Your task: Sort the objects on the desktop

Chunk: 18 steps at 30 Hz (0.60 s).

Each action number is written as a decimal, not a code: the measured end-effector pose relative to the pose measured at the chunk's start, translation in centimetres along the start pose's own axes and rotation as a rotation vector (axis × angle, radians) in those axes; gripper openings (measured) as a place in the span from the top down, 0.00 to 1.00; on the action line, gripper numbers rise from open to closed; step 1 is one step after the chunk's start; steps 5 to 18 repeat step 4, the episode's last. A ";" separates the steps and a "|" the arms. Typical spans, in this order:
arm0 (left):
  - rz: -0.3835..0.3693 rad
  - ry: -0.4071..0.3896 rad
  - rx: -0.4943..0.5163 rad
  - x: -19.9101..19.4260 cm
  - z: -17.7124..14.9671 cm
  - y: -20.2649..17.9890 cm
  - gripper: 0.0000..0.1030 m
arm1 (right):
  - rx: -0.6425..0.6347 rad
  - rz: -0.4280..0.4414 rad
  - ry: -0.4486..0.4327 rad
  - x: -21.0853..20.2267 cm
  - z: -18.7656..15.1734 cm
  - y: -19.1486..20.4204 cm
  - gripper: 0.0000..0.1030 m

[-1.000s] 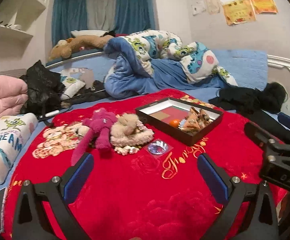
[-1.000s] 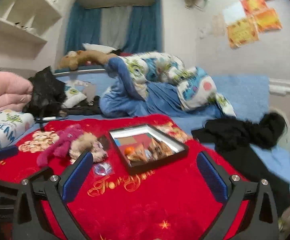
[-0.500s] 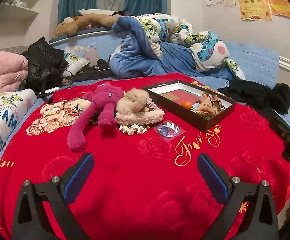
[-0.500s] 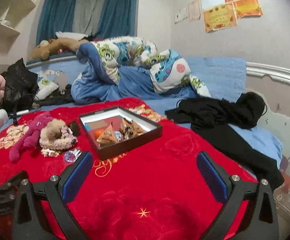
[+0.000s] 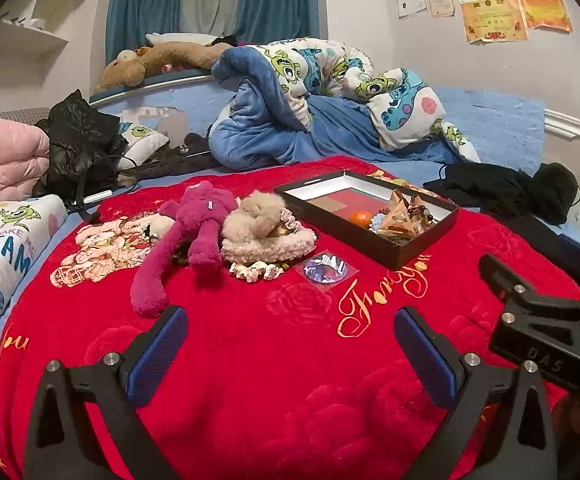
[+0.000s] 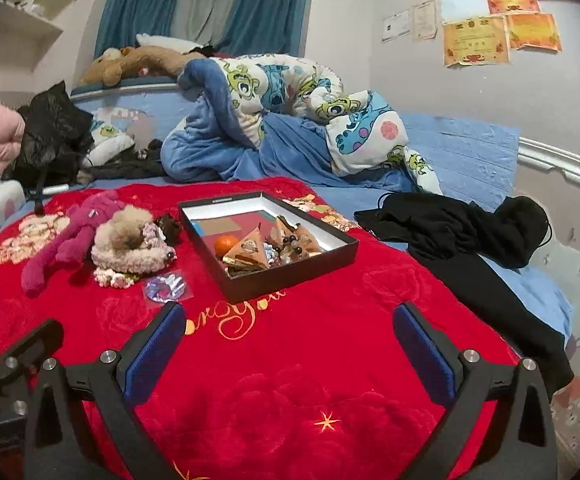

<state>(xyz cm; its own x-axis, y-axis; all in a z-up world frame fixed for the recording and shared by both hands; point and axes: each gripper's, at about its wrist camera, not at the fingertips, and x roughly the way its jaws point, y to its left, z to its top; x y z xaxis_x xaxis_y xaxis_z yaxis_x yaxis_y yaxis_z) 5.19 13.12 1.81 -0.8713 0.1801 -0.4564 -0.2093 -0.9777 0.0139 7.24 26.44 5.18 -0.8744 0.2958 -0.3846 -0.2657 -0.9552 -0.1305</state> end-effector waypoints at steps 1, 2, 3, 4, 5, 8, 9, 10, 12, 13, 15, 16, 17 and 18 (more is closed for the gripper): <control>-0.003 -0.003 -0.002 -0.1 0.0 0.0 0.00 | 0.002 -0.002 0.001 0.0 0.0 -0.1 0.00; -0.004 -0.004 -0.002 -0.1 0.0 0.1 0.00 | 0.006 -0.005 -0.001 0.0 0.0 -0.2 0.00; -0.003 -0.004 -0.002 -0.1 0.0 0.0 0.00 | 0.016 -0.010 -0.004 -0.1 0.0 -0.4 0.00; -0.002 -0.003 -0.001 -0.1 0.0 0.0 0.00 | 0.026 -0.012 -0.006 -0.2 0.0 -0.6 0.00; -0.002 -0.003 -0.001 -0.1 0.0 0.0 0.00 | 0.026 -0.012 -0.006 -0.2 0.0 -0.6 0.00; -0.002 -0.003 -0.001 -0.1 0.0 0.0 0.00 | 0.026 -0.012 -0.006 -0.2 0.0 -0.6 0.00; -0.002 -0.003 -0.001 -0.1 0.0 0.0 0.00 | 0.026 -0.012 -0.006 -0.2 0.0 -0.6 0.00; -0.002 -0.003 -0.001 -0.1 0.0 0.0 0.00 | 0.026 -0.012 -0.006 -0.2 0.0 -0.6 0.00; -0.002 -0.003 -0.001 -0.1 0.0 0.0 0.00 | 0.026 -0.012 -0.006 -0.2 0.0 -0.6 0.00; -0.002 -0.003 -0.001 -0.1 0.0 0.0 0.00 | 0.026 -0.012 -0.006 -0.2 0.0 -0.6 0.00; -0.002 -0.003 -0.001 -0.1 0.0 0.0 0.00 | 0.026 -0.012 -0.006 -0.2 0.0 -0.6 0.00; -0.002 -0.003 -0.001 -0.1 0.0 0.0 0.00 | 0.026 -0.012 -0.006 -0.2 0.0 -0.6 0.00; -0.002 -0.003 -0.001 -0.1 0.0 0.0 0.00 | 0.026 -0.012 -0.006 -0.2 0.0 -0.6 0.00; -0.002 -0.003 -0.001 -0.1 0.0 0.0 0.00 | 0.026 -0.012 -0.006 -0.2 0.0 -0.6 0.00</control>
